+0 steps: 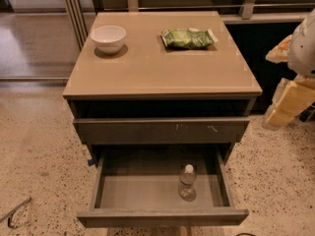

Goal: Pick water bottle from middle drawer and place on counter

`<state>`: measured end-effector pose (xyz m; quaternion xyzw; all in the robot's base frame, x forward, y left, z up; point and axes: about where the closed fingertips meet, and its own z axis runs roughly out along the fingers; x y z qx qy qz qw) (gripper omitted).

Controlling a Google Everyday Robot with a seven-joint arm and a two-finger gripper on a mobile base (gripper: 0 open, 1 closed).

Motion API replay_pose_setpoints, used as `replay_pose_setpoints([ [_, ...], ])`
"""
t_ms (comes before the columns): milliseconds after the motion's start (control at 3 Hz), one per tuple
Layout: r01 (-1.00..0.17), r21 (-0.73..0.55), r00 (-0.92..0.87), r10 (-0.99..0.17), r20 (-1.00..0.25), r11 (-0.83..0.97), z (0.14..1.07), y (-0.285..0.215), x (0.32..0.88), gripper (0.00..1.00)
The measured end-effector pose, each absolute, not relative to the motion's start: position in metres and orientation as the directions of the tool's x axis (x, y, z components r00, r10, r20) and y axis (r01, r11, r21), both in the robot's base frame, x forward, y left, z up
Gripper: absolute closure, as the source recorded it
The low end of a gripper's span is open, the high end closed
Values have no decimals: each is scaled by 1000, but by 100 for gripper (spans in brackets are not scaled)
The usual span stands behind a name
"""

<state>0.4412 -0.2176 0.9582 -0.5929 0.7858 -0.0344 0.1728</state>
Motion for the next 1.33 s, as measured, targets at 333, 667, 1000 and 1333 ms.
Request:
replay_pose_setpoints([
  [333,-926,-220,-230,-921,-314,306,898,-209,443,42],
  [667,-945,-153,-200,-880,-431,290,824,-183,453,65],
  [1000,-943,-156,-195,-870,-453,292,815,-179,461,89],
  [1333,-943,-156,-194,-870,-453,292,815,-179,461,100],
])
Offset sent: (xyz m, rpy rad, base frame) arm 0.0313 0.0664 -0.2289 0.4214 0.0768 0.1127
